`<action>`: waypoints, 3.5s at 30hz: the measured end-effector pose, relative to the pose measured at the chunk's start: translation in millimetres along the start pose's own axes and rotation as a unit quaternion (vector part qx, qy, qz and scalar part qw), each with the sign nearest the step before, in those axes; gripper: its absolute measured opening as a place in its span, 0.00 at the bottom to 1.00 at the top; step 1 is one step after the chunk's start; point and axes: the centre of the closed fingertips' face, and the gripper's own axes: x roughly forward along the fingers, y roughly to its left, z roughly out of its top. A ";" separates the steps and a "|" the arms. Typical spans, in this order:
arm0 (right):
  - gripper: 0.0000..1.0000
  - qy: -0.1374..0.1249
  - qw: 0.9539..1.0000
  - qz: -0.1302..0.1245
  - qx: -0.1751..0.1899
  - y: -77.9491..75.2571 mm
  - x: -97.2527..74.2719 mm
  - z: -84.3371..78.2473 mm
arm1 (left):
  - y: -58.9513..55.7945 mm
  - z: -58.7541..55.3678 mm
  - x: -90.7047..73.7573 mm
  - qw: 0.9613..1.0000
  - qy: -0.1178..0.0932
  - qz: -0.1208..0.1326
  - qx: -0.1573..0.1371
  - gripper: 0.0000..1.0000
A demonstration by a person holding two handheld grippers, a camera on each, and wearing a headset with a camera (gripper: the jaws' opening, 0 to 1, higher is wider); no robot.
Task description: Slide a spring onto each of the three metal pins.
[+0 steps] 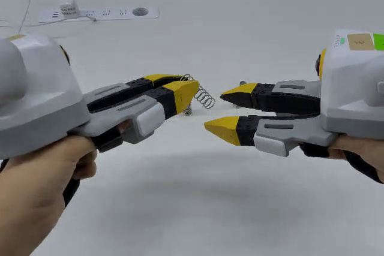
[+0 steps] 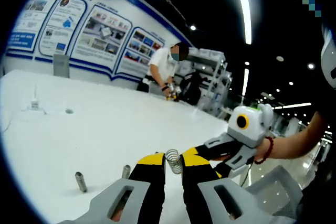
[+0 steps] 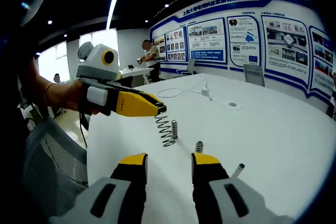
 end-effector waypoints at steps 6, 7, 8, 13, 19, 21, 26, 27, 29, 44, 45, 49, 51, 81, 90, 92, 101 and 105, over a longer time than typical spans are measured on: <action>0.45 0.014 1.000 -0.018 0.017 -6.8 -4.6 -7.0 | -2.3 4.0 11.4 0.998 0.016 -0.003 0.063 0.11; 0.47 0.016 1.000 -0.020 0.017 -7.9 -5.3 -7.8 | -2.9 4.1 13.5 0.997 0.019 -0.003 0.069 0.11; 0.48 0.019 0.999 -0.024 0.018 -9.3 -6.5 -9.3 | -3.5 4.4 16.5 0.997 0.022 -0.003 0.079 0.11; 0.52 0.025 0.999 -0.035 0.027 -14.2 -10.9 -15.0 | -4.7 2.9 29.1 0.993 0.036 -0.009 0.111 0.11; 0.52 0.031 0.998 -0.048 0.034 -18.4 -16.4 -20.7 | -5.3 3.8 42.7 0.991 0.042 -0.012 0.125 0.11; 0.52 0.030 0.997 -0.054 0.040 -20.5 -18.6 -22.6 | -5.0 4.4 46.4 0.990 0.044 -0.012 0.136 0.11; 0.53 0.031 0.996 -0.065 0.050 -24.9 -22.9 -28.7 | -1.3 3.4 56.7 0.986 0.053 -0.010 0.158 0.11; 0.53 0.031 0.996 -0.067 0.053 -25.8 -23.5 -29.7 | -0.1 2.9 58.6 0.985 0.055 -0.010 0.162 0.11; 0.53 0.031 0.995 -0.070 0.057 -29.9 -24.5 -32.9 | 2.6 1.8 63.6 0.983 0.059 -0.008 0.171 0.11; 0.53 0.024 0.992 -0.098 0.081 -46.6 -35.7 -40.5 | 19.7 -13.1 102.1 0.974 0.083 -0.007 0.212 0.11; 0.53 0.024 0.991 -0.100 0.082 -47.4 -36.0 -41.0 | 20.6 -13.6 103.5 0.974 0.084 -0.007 0.212 0.11; 0.53 0.027 0.991 -0.103 0.085 -50.3 -37.0 -45.4 | 24.1 -16.8 111.8 0.971 0.088 -0.004 0.221 0.11; 0.53 0.030 0.990 -0.103 0.086 -51.0 -37.1 -47.4 | 23.3 -16.5 116.0 0.971 0.088 -0.004 0.223 0.11; 0.53 0.033 0.987 -0.117 0.106 -58.2 -43.1 -57.7 | 27.5 -47.9 143.6 0.949 0.140 -0.016 0.281 0.11; 0.53 0.038 0.987 -0.117 0.107 -57.0 -43.2 -60.3 | 33.2 -60.0 147.4 0.942 0.159 -0.012 0.295 0.11; 0.53 0.038 0.987 -0.117 0.107 -56.5 -43.1 -60.7 | 33.6 -60.1 147.6 0.942 0.160 -0.010 0.295 0.11; 0.53 0.043 0.986 -0.119 0.109 -56.3 -43.6 -63.2 | 36.8 -70.5 151.7 0.932 0.176 -0.004 0.316 0.12; 0.53 0.045 0.986 -0.119 0.110 -56.2 -43.5 -64.0 | 37.9 -72.9 151.4 0.933 0.182 -0.001 0.310 0.12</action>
